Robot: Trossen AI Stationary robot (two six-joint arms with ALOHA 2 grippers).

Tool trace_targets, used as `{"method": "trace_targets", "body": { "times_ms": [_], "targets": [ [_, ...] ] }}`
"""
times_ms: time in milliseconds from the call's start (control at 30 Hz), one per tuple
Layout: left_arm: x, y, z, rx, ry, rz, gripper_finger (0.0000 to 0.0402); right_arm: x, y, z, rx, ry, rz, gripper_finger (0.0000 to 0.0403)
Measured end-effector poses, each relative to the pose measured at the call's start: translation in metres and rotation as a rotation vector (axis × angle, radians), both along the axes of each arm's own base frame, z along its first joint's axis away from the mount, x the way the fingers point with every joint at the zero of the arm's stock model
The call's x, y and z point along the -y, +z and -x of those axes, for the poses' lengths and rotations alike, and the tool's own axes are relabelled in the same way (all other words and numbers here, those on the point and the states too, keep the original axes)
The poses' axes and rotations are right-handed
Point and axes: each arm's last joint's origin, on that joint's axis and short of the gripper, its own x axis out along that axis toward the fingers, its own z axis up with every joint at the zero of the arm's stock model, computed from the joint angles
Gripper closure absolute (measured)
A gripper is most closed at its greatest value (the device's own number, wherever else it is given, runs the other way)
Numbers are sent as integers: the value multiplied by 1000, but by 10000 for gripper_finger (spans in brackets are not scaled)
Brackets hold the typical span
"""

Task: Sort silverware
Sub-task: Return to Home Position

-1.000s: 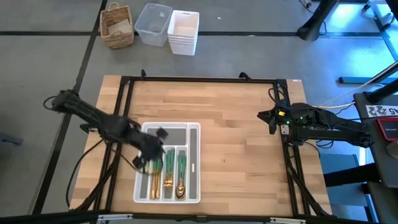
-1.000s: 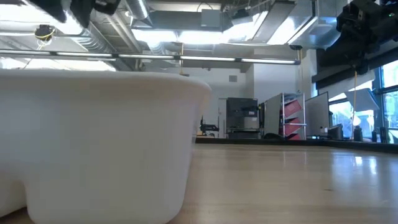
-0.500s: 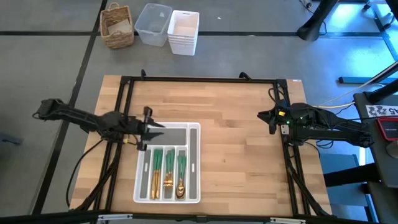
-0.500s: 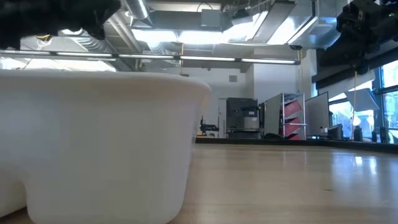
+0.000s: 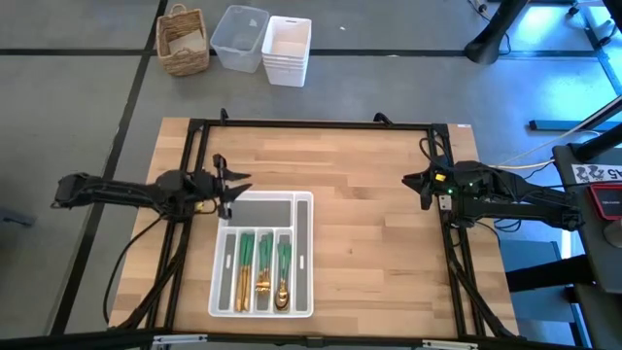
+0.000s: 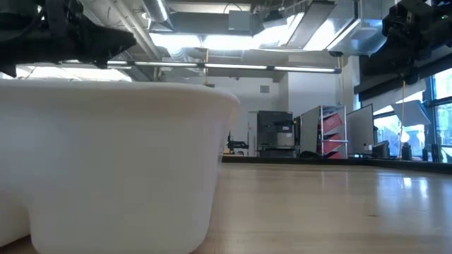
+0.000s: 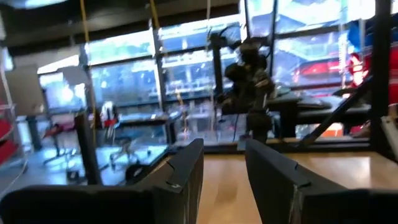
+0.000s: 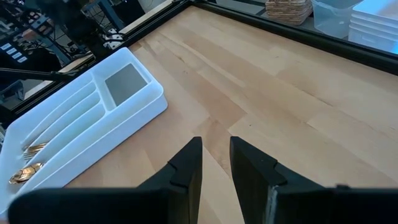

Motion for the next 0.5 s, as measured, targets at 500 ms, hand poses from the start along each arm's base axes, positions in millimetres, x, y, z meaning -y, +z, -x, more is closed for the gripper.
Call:
{"method": "trace_targets", "body": {
  "times_ms": [500],
  "targets": [
    [-6, -14, 15, -113, 37, 173, 288, -2, -20, 14, -43, 6, -9, 320]
  ]
}}
